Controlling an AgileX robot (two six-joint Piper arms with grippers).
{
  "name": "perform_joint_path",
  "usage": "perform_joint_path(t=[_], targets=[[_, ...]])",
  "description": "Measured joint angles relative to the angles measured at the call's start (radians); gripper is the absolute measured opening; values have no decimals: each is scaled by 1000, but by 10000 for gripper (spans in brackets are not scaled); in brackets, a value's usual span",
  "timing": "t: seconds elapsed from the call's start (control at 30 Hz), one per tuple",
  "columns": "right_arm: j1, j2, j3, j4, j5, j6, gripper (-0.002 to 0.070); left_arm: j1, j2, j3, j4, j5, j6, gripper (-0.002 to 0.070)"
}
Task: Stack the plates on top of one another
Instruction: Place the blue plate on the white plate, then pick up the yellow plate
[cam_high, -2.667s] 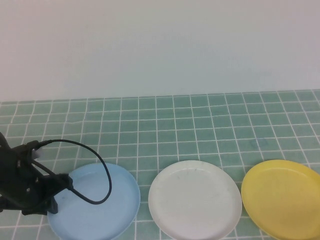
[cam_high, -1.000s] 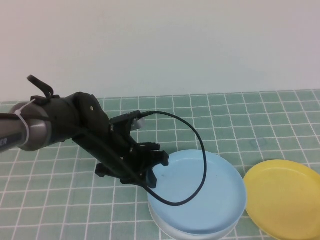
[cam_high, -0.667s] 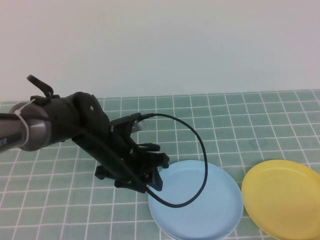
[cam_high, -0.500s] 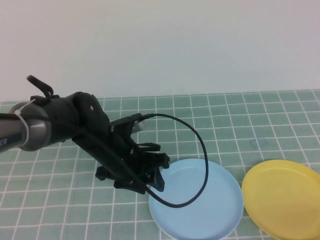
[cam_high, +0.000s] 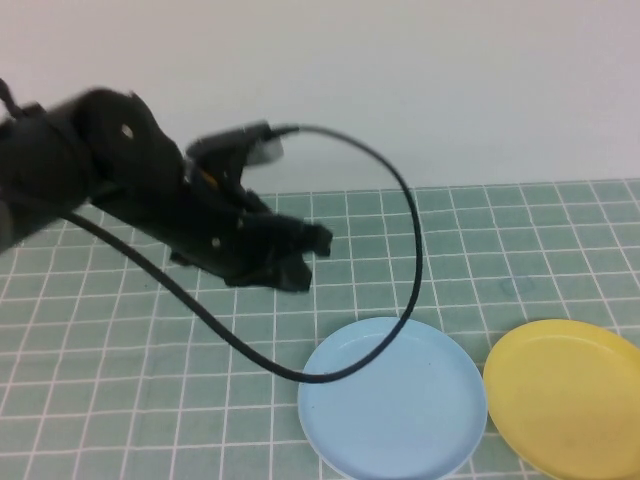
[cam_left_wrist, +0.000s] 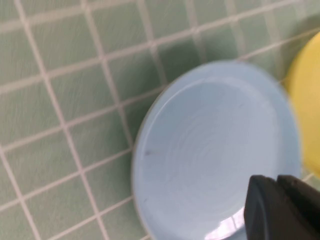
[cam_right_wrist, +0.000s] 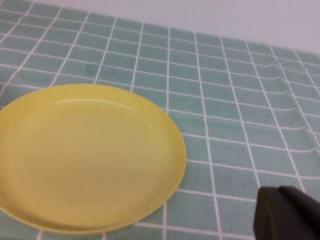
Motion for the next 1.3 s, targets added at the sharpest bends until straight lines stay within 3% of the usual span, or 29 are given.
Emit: perform_joint_path(t=[0.37,0.53,0.83,1.1,1.3], targets=[[0,0,0,0,0,0,-2,-2,-265,-12,4,33,49,0],[0,0,0,0,0,0,-2,-4,-348,-7,-108,29,101,0],[0,0,0,0,0,0,-2,-123,-484,198,-197,-117,123,0],[0,0,0,0,0,0,-2,-131,-492,217,-236,85,114,0],[0,0,0,0,0,0,-2,-131,-492,217,-167,-110,144,0]])
